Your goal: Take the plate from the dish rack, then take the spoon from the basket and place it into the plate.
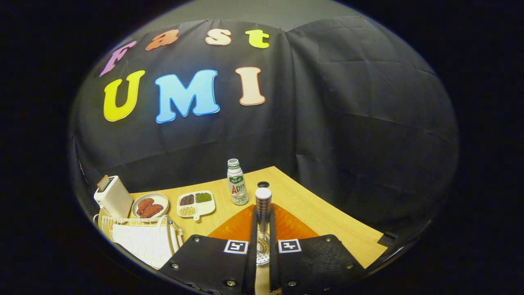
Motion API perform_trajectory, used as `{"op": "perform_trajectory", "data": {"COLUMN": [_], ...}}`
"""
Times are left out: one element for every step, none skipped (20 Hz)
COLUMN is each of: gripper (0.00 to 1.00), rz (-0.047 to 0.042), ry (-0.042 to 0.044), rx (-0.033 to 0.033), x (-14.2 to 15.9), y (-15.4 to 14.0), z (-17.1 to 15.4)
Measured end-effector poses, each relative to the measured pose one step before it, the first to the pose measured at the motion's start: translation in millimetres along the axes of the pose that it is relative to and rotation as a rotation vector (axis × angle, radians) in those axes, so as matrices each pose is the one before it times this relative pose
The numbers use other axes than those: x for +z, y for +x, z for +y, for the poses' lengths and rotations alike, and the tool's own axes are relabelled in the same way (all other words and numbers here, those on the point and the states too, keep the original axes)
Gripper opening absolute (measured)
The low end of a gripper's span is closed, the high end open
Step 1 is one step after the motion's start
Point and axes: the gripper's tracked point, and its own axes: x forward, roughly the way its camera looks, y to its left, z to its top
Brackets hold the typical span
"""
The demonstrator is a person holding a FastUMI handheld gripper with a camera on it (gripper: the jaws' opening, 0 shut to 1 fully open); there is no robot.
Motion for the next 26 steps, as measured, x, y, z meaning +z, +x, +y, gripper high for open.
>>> {"op": "perform_trajectory", "data": {"gripper": [0.12, 0.13, 0.13, 0.13, 0.13, 0.13, 0.13, 0.13, 0.13, 0.13, 0.12, 0.12, 0.12, 0.12, 0.12, 0.12, 0.12, 0.12, 0.13, 0.13, 0.13, 0.12, 0.12, 0.13, 0.13, 0.13], "rz": [-0.00692, -0.00545, -0.00117, -0.00153, -0.00129, 0.00101, 0.00235, 0.00344, 0.00463, 0.00788, 0.00935, 0.0089, 0.00902, 0.00762, 0.00672, 0.0073, 0.00837, 0.00912, 0.01015, 0.00931, 0.00957, 0.01148, 0.01194, 0.01274, 0.00943, 0.00811], "ry": [-0.00812, -0.0048, -0.00614, -0.00899, -0.01128, -0.01065, -0.00904, -0.00863, -0.00727, -0.00812, -0.00934, -0.01118, -0.01181, -0.01232, -0.01219, -0.01236, -0.01142, -0.01207, -0.01345, -0.01403, -0.01343, -0.01356, -0.01218, -0.01089, -0.00835, -0.00526], "rx": [0.01372, 0.0181, 0.02043, 0.02375, 0.02392, 0.02849, 0.02876, 0.02958, 0.02913, 0.03005, 0.02897, 0.02838, 0.02972, 0.02982, 0.02867, 0.02804, 0.02741, 0.02363, 0.01886, 0.01431, 0.01589, 0.01319, 0.01347, 0.01313, 0.01021, 0.00759], "x": [0.93, 1.08, -1.56, -1.34, -1.65, -2.28, -3.79, -3.37, -5.72, -5.13, -6.74, -6.39, -5.96, -5.26, -5.85, -5.09, -6.8, -6.66, -7.89, -7.15, -7.61, -6.81, -8.13, -7.52, -7.02, -4.81], "y": [-8.05, -8.28, -7.82, -8.5, -8.7, -8.94, -9.3, -9.25, -8.39, -7.8, -8.28, -7.13, -6.87, -5.36, -5.2, -5.9, -4.79, -4.84, -4.29, -3.87, -4.6, -3.26, -2.61, -2.05, -0.99, -1.8], "z": [5.94, 7.03, 8.26, 10.59, 11.09, 11.48, 13.63, 13.32, 13.77, 13.39, 13.91, 12.75, 12.87, 12.25, 11.7, 10.65, 10.36, 9.15, 7.11, 5.86, 6.39, 5.6, 5.67, 4.85, 4.24, 2.92]}}
